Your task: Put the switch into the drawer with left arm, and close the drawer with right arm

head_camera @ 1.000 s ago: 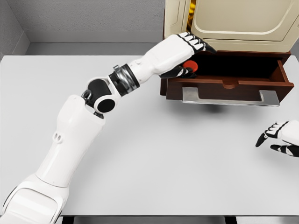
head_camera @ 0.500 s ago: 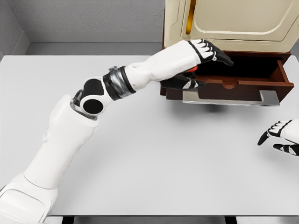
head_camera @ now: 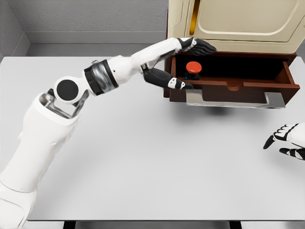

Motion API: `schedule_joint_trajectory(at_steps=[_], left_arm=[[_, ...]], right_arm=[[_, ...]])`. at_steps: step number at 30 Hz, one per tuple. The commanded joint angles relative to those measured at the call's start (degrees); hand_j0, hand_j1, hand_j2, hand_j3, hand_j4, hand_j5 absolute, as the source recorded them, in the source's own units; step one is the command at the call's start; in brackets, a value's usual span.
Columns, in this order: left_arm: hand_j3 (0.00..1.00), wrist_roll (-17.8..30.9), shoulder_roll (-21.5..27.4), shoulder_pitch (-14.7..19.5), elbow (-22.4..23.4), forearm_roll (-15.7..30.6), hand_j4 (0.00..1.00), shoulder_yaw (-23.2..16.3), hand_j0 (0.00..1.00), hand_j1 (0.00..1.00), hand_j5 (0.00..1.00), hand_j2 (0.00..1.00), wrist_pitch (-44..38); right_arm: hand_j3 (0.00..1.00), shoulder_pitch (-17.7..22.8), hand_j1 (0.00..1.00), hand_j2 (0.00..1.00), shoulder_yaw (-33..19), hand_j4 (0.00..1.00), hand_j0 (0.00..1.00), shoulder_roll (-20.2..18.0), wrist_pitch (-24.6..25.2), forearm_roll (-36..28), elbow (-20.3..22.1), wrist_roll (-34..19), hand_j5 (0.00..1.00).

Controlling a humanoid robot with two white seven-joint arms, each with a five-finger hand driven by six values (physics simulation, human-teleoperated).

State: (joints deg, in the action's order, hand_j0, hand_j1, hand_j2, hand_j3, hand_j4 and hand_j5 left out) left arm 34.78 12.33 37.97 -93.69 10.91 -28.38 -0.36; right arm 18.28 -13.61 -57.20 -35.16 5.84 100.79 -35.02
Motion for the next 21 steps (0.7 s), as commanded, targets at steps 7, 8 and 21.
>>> schedule_joint_trajectory(at_steps=[7, 8, 21], left_arm=[[0.81, 0.22, 0.15, 0.09, 0.35, 4.12, 0.81, 0.61, 0.81, 0.81, 0.81, 0.81, -13.26], [0.81, 0.22, 0.24, 0.09, 0.44, 4.03, 0.81, 0.69, 0.81, 0.81, 0.81, 0.81, -14.14], [0.81, 0.22, -0.64, 1.05, 5.71, 2.0, 0.81, 0.96, 0.81, 0.81, 0.81, 0.81, -15.63]], right_arm=[[0.57, 0.0, 0.57, 0.57, -0.01, 0.57, 0.57, -0.01, 0.16, -0.39, 0.02, 0.02, 0.57], [0.57, 0.0, 0.57, 0.57, -0.01, 0.57, 0.57, -0.01, 0.16, -0.39, 0.02, 0.02, 0.57], [0.57, 0.35, 0.57, 0.57, 0.17, 0.57, 0.57, 0.08, 0.16, -0.39, 0.02, 0.02, 0.57]])
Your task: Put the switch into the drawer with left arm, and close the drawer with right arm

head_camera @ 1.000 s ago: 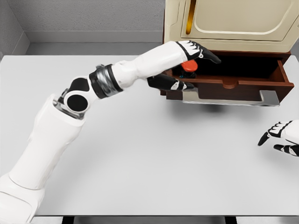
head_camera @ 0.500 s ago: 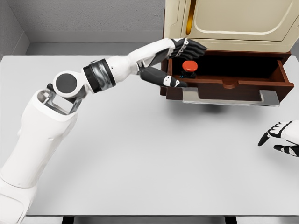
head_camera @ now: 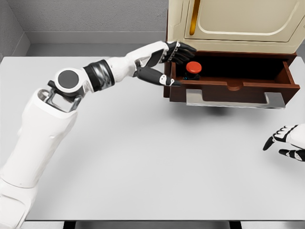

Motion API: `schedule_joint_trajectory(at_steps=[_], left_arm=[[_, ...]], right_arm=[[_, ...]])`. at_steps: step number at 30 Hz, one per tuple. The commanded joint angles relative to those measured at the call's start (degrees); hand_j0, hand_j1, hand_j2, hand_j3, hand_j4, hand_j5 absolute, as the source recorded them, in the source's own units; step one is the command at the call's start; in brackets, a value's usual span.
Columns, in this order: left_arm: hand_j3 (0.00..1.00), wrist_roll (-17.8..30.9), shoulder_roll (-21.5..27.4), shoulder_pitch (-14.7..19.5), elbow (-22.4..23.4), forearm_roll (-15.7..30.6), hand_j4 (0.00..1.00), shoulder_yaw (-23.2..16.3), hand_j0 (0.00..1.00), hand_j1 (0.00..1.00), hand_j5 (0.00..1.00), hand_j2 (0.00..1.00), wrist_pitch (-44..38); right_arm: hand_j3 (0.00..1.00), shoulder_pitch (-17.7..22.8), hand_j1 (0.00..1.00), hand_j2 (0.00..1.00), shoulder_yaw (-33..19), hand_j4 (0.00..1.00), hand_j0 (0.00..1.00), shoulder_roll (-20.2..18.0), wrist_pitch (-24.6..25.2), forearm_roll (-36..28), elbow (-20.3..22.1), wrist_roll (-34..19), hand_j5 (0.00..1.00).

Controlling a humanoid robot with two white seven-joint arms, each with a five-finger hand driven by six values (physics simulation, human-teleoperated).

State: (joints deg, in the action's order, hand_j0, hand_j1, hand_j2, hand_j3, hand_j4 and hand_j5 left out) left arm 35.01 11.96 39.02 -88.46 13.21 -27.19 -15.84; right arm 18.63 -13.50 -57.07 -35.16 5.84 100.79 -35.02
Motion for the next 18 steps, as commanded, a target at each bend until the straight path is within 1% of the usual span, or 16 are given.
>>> schedule_joint_trajectory(at_steps=[1, 3, 7, 9, 11, 12, 13, 14, 16, 18], left_arm=[[0.81, -0.01, -0.62, 0.0, 0.48, -0.29, 0.81, -0.32, 0.81, 0.81, 0.81, 0.81, -0.68], [0.81, -0.01, -1.41, 0.0, 0.39, -0.29, 0.81, -0.5, 0.81, 0.81, 0.81, 0.81, -2.44], [0.81, -0.01, -2.73, 0.09, 0.39, -0.64, 0.81, -1.11, 0.81, 0.81, 0.81, 0.81, -2.7], [0.81, -0.01, -4.22, 0.09, 0.48, -2.57, 0.81, -1.2, 0.81, 0.81, 0.81, 0.81, -2.7], [0.81, -0.01, -5.54, 0.09, 0.92, -3.19, 0.81, -1.2, 0.81, 0.81, 0.81, 0.81, -2.61], [0.81, -0.01, -6.68, 0.09, 1.1, -4.42, 0.81, -1.2, 0.81, 0.81, 0.81, 0.81, -2.35], [0.81, -0.01, -7.83, 0.26, 1.27, -5.04, 0.81, -1.9, 0.81, 0.81, 0.81, 0.81, -2.26], [0.81, -0.01, -8.97, 0.97, 1.54, -5.13, 0.81, -1.99, 0.81, 0.81, 0.81, 0.81, -2.09], [0.81, -0.01, -10.73, 1.32, 1.54, -5.13, 0.81, -2.08, 0.81, 0.81, 0.81, 0.81, -2.0], [0.81, -0.01, -11.69, 1.76, 1.27, -5.13, 0.81, -2.08, 0.81, 0.81, 0.81, 0.81, -2.0]], right_arm=[[0.57, -0.09, 0.57, 0.57, -0.04, 0.57, 0.57, -0.06, 0.16, -0.39, 0.02, 0.02, 0.57], [0.57, -0.09, 0.57, 0.57, -0.04, 0.57, 0.57, -0.06, 0.16, -0.39, 0.02, 0.02, 0.57], [0.57, 0.0, 0.57, 0.57, -0.04, 0.57, 0.57, -0.06, 0.16, -0.39, 0.02, 0.02, 0.57], [0.57, 0.0, 0.57, 0.57, -0.04, 0.57, 0.57, -0.06, 0.16, -0.39, 0.02, 0.02, 0.57], [0.57, 0.0, 0.57, 0.57, -0.13, 0.57, 0.57, -0.06, 0.16, -0.39, 0.02, 0.02, 0.57], [0.57, 0.0, 0.57, 0.57, -0.13, 0.57, 0.57, -0.06, 0.16, -0.39, 0.02, 0.02, 0.57], [0.57, 0.0, 0.57, 0.57, -0.13, 0.57, 0.57, -0.06, 0.16, -0.39, 0.02, 0.02, 0.57], [0.57, 0.0, 0.57, 0.57, -0.04, 0.57, 0.57, -0.06, 0.16, -0.39, 0.02, 0.02, 0.57], [0.57, 0.0, 0.57, 0.57, -0.13, 0.57, 0.57, -0.06, 0.16, -0.39, 0.02, 0.02, 0.57], [0.57, 0.0, 0.57, 0.57, -0.04, 0.57, 0.57, -0.06, 0.16, -0.39, 0.02, 0.02, 0.57]])
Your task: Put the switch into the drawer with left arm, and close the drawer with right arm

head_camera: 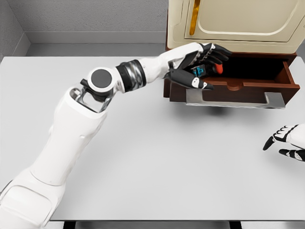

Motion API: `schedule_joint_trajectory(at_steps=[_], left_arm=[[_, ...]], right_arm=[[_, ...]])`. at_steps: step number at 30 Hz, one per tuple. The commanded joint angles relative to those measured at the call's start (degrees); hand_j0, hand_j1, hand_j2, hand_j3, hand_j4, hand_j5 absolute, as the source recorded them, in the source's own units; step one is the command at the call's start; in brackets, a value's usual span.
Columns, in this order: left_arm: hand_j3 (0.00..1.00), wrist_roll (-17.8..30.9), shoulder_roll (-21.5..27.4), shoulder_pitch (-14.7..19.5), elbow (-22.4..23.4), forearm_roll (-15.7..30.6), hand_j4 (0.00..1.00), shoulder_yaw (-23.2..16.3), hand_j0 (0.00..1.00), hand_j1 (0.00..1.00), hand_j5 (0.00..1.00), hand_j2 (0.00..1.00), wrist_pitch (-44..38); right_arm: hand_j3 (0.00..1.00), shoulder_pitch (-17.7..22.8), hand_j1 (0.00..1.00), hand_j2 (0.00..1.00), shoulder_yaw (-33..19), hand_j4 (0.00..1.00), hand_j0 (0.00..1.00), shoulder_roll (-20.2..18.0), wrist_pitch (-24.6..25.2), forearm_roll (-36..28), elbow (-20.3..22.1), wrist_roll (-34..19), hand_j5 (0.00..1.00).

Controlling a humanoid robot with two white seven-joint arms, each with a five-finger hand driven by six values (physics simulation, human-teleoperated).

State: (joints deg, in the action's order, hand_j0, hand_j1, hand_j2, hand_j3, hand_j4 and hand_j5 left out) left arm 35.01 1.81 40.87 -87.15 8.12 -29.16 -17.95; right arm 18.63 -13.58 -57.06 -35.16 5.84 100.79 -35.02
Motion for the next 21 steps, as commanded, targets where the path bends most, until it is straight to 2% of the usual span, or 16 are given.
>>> schedule_joint_trajectory(at_steps=[1, 10, 13, 15, 17, 19, 20, 21], left_arm=[[0.81, -0.01, -1.55, 0.09, -0.21, -0.04, 0.81, -0.11, 0.81, 0.81, 0.81, 0.81, 0.19], [0.82, -0.01, -1.02, 0.26, -0.39, -0.04, 0.82, 0.15, 0.82, 0.82, 0.82, 0.82, 0.11], [0.82, -0.01, -0.76, -0.09, -4.43, 0.05, 0.82, 0.15, 0.82, 0.82, 0.82, 0.82, 0.19], [0.84, -0.01, 1.61, -0.44, -8.12, 0.67, 0.84, 0.33, 0.84, 0.84, 0.84, 0.84, 0.19], [0.88, -0.01, 7.67, -2.02, -14.01, 6.11, 0.88, 0.59, 0.88, 0.88, 0.88, 0.88, 1.16], [0.93, -0.01, 11.1, -2.11, -14.01, 8.31, 0.93, 0.85, 0.93, 0.93, 0.93, 0.93, 7.04], [0.99, -0.01, 14.09, -2.28, -14.01, 9.98, 0.99, 1.47, 0.99, 0.99, 0.99, 0.99, 11.0], [1.0, -0.01, 16.55, -3.16, -14.01, 11.47, 1.0, 1.82, 1.0, 1.0, 1.0, 1.0, 15.83]], right_arm=[[0.57, 0.0, 0.57, 0.57, 0.05, 0.57, 0.57, -0.07, 0.16, -0.39, 0.02, 0.02, 0.57], [0.57, 0.09, 0.57, 0.57, 0.05, 0.57, 0.57, 0.02, 0.16, -0.39, 0.02, 0.02, 0.57], [0.57, 0.09, 0.57, 0.57, -0.04, 0.57, 0.57, 0.02, 0.16, -0.47, 0.02, 0.02, 0.57], [0.57, 0.09, 0.57, 0.57, -0.04, 0.57, 0.57, 0.02, 0.16, -0.48, 0.02, 0.02, 0.57], [0.57, 0.0, 0.57, 0.57, -0.13, 0.57, 0.57, 0.11, 0.16, -0.48, 0.02, 0.02, 0.57], [0.55, -0.09, 0.55, 0.55, -0.22, 0.55, 0.55, 0.19, 0.16, -0.56, 0.02, 0.02, 0.55], [0.55, -0.44, 0.55, 0.55, -0.13, 0.55, 0.55, 0.28, 0.16, -0.56, 0.02, 0.02, 0.55], [0.54, -0.79, 0.54, 0.54, -0.13, 0.54, 0.54, 0.28, 0.16, -0.56, 0.02, 0.02, 0.54]])
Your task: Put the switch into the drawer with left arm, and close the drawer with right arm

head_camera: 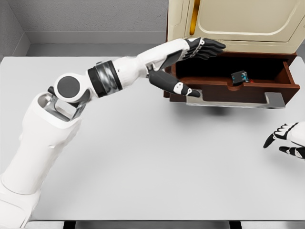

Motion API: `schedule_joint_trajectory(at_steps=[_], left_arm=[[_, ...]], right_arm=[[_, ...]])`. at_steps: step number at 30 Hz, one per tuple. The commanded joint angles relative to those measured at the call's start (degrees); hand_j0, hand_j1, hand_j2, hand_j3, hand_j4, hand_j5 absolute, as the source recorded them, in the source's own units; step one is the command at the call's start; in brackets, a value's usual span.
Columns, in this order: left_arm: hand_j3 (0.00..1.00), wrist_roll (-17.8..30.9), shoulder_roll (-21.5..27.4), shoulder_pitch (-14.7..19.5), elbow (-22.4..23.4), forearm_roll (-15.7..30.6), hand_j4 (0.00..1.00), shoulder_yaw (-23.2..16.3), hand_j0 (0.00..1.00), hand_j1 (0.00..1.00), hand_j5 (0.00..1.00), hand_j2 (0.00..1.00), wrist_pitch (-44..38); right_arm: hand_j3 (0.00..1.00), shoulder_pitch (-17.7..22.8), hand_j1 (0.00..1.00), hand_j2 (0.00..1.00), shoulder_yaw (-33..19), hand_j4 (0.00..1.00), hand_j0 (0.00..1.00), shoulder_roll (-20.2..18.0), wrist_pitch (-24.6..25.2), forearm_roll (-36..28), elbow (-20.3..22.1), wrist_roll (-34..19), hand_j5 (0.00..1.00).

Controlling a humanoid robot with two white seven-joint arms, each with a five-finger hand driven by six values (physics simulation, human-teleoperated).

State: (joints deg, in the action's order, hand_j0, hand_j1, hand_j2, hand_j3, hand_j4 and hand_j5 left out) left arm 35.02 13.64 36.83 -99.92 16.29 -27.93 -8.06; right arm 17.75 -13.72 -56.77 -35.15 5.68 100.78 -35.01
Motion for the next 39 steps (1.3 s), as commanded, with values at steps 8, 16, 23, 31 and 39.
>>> schedule_joint_trajectory(at_steps=[8, 16, 23, 31, 39], left_arm=[[1.0, -0.02, 22.57, -15.03, -1.16, 10.25, 1.0, 14.3, 1.0, 1.0, 1.0, 1.0, 43.06], [1.0, -0.02, 26.35, -26.37, 22.92, 2.43, 1.0, 19.76, 1.0, 1.0, 1.0, 1.0, 43.06], [1.0, -0.02, 25.56, -26.99, 28.2, 2.34, 1.0, 19.76, 1.0, 1.0, 1.0, 1.0, 43.06], [1.0, -0.02, 25.56, -26.99, 28.2, 2.34, 1.0, 19.76, 1.0, 1.0, 1.0, 1.0, 43.06], [1.0, -0.02, 25.47, -26.99, 28.2, 2.34, 1.0, 19.85, 1.0, 1.0, 1.0, 1.0, 43.06]], right_arm=[[0.5, -2.28, 0.5, 0.5, 0.01, 0.5, 0.5, 0.0, 0.15, -0.58, -0.23, 0.01, 0.5], [0.5, -5.8, 0.5, 0.5, 0.89, 0.5, 0.5, -0.44, 0.15, -1.11, -0.49, 0.01, 0.5], [0.5, -9.58, 0.5, 0.5, 4.4, 0.5, 0.5, -0.44, 0.15, -1.11, -1.55, 0.01, 0.5], [0.51, -16.35, 0.51, 0.51, 8.53, 0.51, 0.51, -0.44, 0.15, -1.11, -3.39, 0.01, 0.51], [0.52, -20.57, 0.52, 0.52, 12.49, 0.52, 0.52, -0.44, 0.15, -1.11, -7.26, 0.01, 0.52]])
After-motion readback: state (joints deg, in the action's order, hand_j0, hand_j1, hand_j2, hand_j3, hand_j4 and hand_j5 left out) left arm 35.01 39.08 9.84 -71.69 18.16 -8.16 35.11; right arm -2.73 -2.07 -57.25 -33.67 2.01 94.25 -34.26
